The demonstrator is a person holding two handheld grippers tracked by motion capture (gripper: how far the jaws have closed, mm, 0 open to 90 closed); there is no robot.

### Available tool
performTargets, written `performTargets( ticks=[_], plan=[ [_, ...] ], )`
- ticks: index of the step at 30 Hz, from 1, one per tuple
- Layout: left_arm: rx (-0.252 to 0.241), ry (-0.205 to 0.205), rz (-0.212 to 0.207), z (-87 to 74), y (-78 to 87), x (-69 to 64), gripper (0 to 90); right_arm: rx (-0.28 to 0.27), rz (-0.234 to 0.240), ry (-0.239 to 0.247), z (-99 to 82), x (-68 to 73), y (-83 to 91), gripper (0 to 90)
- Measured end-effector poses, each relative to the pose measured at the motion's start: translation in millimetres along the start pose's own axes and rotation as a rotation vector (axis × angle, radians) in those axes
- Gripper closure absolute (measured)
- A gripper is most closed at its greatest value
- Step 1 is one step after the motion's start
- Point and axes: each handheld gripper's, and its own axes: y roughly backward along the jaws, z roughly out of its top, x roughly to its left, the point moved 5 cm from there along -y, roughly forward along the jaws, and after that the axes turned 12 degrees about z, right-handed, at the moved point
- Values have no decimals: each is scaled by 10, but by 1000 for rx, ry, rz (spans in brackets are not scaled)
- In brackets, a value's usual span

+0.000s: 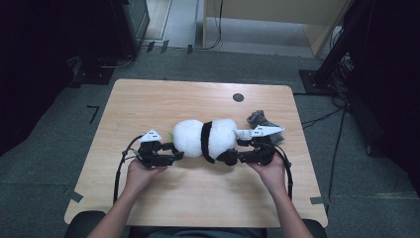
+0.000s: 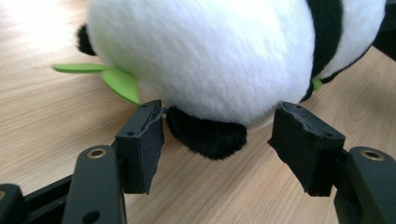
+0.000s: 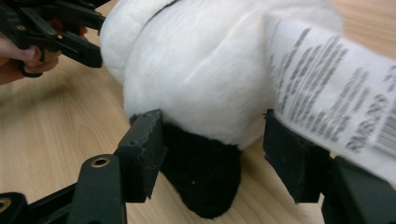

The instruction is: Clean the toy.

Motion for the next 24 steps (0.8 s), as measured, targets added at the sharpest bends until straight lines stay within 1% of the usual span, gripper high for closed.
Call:
performTargets(
  ticks=[3, 7, 10, 12, 13, 15, 19, 21, 24],
  plan=[
    [-21, 12, -6, 46, 58, 32, 340, -20, -11, -2, 16, -12, 68, 386],
    [-12, -7, -2, 78, 45, 24, 332, -46, -26, -4, 41, -47, 133, 383],
    [-18, -11, -12, 115, 31, 0, 324, -61, -46, 3, 61, -79, 190, 381],
    [-14, -4, -31, 135, 21, -10, 315, -77, -58, -2, 73, -105, 244, 381],
    [-8, -5, -31, 147, 12, -11, 305, -87, -62, -4, 77, -123, 270, 377],
    [3, -19, -18, 171, -5, -16, 286, -101, -71, -10, 77, -149, 315, 375],
    [5, -41, 1, 210, -23, -17, 266, -96, -108, -6, 77, -201, 383, 368],
    [10, -40, -1, 218, -42, -6, 254, -104, -121, -4, 86, -233, 419, 368],
    [12, -38, -2, 221, -64, 13, 244, -103, -153, 2, 90, -298, 468, 367]
  ],
)
